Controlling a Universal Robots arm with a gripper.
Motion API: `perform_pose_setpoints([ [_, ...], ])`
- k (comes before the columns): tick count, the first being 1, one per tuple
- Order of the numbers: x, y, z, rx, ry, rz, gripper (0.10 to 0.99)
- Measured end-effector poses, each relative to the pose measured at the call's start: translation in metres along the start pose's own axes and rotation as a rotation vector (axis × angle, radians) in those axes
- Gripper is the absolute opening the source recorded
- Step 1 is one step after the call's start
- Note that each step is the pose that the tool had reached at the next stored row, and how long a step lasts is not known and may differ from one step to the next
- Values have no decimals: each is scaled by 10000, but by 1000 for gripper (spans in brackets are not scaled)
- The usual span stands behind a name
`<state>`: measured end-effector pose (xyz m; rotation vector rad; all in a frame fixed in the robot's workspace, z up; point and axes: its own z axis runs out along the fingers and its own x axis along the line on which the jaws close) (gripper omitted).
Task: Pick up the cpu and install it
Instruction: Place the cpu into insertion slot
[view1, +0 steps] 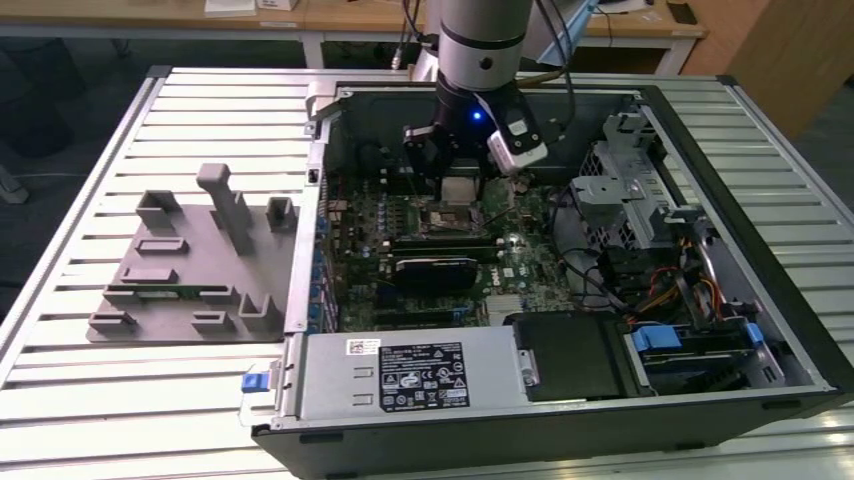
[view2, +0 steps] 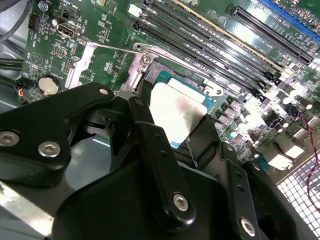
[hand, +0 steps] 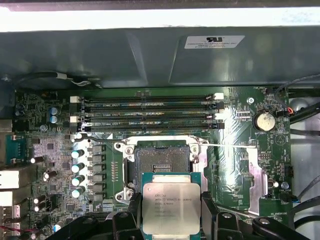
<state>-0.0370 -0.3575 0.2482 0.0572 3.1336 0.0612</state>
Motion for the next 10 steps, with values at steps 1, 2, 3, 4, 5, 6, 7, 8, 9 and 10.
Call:
perform_pose_setpoints([
  [1,0,0,0,0,0,0,545],
  [2,0,0,0,0,0,0,545],
  [3,0,0,0,-1,0,0,545],
  [4,0,0,0,0,1,0,545],
  [5,0,0,0,0,0,0,545],
  [6,0,0,1,0,0,7,545],
  [7,0,0,1,1,-2,72,545],
  [8,0,0,1,1,-8,203,545],
  [9,0,0,1,1,-15,357,545],
  [10,0,0,1,2,-21,517,545],
])
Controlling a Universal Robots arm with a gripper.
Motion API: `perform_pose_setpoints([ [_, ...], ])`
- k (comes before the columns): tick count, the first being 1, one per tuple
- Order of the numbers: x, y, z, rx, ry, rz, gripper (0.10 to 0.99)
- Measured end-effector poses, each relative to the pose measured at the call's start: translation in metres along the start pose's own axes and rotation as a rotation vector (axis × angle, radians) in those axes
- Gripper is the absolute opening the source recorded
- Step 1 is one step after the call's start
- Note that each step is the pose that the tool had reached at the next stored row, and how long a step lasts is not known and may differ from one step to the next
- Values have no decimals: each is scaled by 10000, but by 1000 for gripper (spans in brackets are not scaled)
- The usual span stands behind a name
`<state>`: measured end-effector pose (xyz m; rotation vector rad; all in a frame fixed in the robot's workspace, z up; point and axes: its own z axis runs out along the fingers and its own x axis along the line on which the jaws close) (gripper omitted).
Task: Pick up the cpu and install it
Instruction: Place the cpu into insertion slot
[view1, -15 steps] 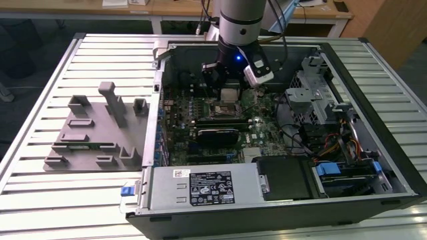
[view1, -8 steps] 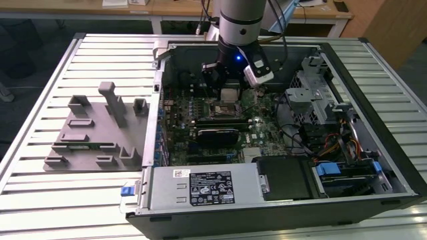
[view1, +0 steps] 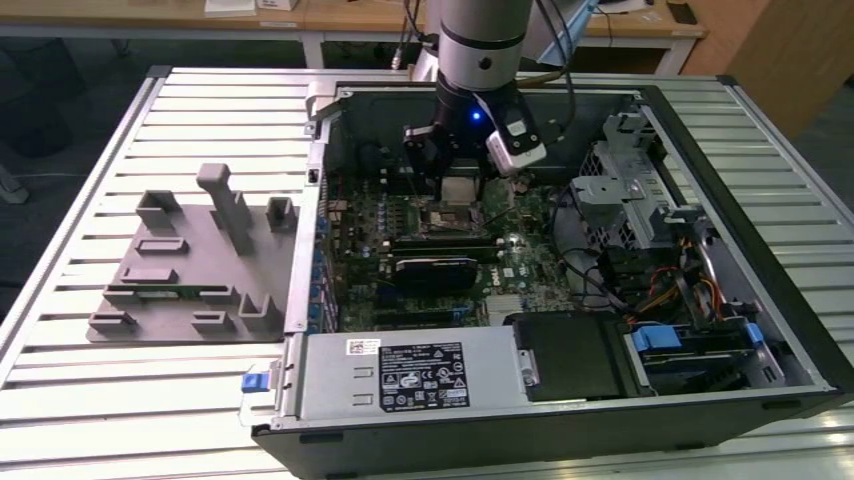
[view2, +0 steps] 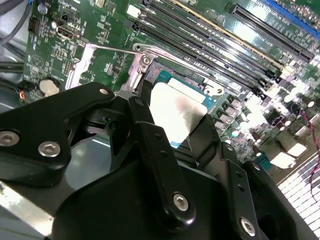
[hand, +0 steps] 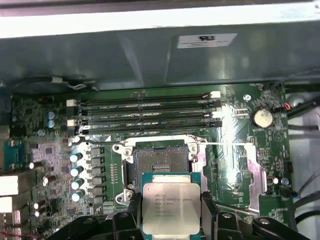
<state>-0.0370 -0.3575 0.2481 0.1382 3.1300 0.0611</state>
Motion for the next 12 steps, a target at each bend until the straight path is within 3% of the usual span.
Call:
perform_pose_setpoints([
  [1,0,0,0,5,-23,595,545],
  [10,0,0,2,15,-90,2295,545],
  [12,0,0,4,19,-114,2924,545],
])
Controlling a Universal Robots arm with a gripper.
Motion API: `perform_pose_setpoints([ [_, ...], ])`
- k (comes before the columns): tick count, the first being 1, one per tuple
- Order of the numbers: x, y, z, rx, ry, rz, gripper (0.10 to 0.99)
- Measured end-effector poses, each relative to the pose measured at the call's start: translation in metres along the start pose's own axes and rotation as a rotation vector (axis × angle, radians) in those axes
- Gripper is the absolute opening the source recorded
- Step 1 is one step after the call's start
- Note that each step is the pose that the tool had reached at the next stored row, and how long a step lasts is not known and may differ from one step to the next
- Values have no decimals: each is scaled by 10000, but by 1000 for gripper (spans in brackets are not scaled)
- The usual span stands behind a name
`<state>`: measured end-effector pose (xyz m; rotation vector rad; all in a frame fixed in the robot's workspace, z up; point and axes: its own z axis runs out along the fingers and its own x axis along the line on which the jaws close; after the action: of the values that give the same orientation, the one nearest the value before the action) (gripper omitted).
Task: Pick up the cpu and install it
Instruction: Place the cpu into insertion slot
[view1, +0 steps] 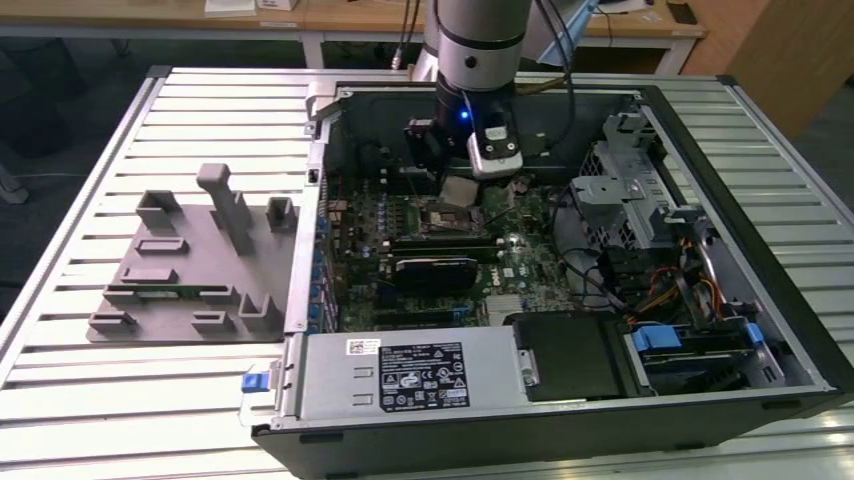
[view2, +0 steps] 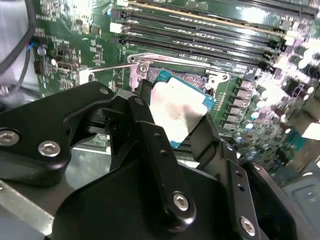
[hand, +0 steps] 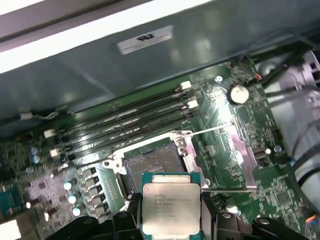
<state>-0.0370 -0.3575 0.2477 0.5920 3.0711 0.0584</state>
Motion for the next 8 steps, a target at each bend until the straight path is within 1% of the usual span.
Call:
perform_pose_setpoints([
  [8,0,0,2,8,-54,1383,545],
])
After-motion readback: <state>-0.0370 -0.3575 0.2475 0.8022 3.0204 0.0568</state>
